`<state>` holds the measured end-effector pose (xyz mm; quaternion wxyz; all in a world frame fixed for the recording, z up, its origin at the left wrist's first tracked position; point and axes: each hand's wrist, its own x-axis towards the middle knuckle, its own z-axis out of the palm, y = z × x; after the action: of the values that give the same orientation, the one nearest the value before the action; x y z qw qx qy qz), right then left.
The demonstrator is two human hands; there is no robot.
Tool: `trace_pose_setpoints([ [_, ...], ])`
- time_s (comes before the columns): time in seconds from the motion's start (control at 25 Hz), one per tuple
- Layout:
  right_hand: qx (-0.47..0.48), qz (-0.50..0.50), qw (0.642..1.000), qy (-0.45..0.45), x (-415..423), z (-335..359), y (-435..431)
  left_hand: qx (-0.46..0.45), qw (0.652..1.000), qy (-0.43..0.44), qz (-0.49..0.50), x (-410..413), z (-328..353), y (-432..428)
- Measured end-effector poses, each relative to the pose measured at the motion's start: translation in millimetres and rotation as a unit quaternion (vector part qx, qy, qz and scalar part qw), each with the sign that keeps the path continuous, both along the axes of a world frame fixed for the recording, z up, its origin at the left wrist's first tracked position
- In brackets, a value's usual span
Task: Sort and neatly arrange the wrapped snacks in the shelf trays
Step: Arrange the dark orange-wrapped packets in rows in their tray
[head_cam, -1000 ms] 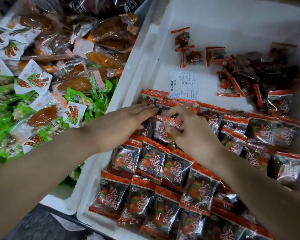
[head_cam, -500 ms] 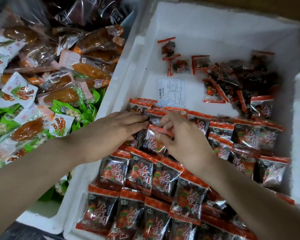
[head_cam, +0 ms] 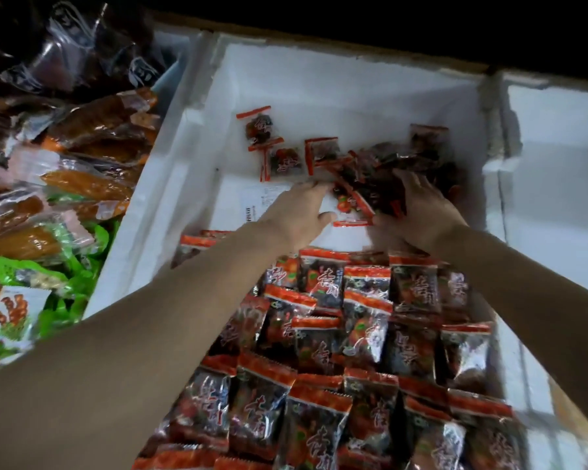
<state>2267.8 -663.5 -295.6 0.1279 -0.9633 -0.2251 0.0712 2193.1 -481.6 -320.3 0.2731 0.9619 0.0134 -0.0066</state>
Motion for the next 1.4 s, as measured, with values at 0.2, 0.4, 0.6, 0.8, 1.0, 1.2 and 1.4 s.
trace_pose_setpoints([
  [0.2, -0.009, 0.036, 0.999, -0.009, 4.9, -6.4, 3.9, -0.042, 0.988, -0.053, 0.137, 33.7, -23.6, -35.2],
  [0.4, 0.007, 0.049, 0.999, -0.017, 0.7, -3.1, 5.6, -0.238, 0.942, 0.034, 0.234, 37.9, -12.6, -45.1],
  [0.6, 0.105, 0.021, 0.994, -0.035, -7.3, 2.1, 6.5, -0.245, 0.937, 0.092, 0.230, 28.9, -3.6, -38.1],
  [0.8, 0.053, -0.007, 0.984, -0.171, -24.3, 11.6, 17.8, -0.306, 0.912, 0.012, 0.274, -1.1, 16.3, -20.8],
  [1.0, 0.252, 0.077, 0.959, -0.105, -56.7, 19.0, 23.4, -0.502, 0.815, -0.013, 0.290, -33.9, 42.2, -15.2],
  [1.2, 0.270, 0.182, 0.945, -0.020, -87.0, 15.8, 6.7, -0.616, 0.741, 0.015, 0.268, -68.1, 62.9, -14.0],
  [1.4, 0.373, 0.128, 0.918, 0.051, -107.9, 29.0, -4.9, -0.539, 0.797, 0.034, 0.271, -93.7, 65.7, -21.2],
])
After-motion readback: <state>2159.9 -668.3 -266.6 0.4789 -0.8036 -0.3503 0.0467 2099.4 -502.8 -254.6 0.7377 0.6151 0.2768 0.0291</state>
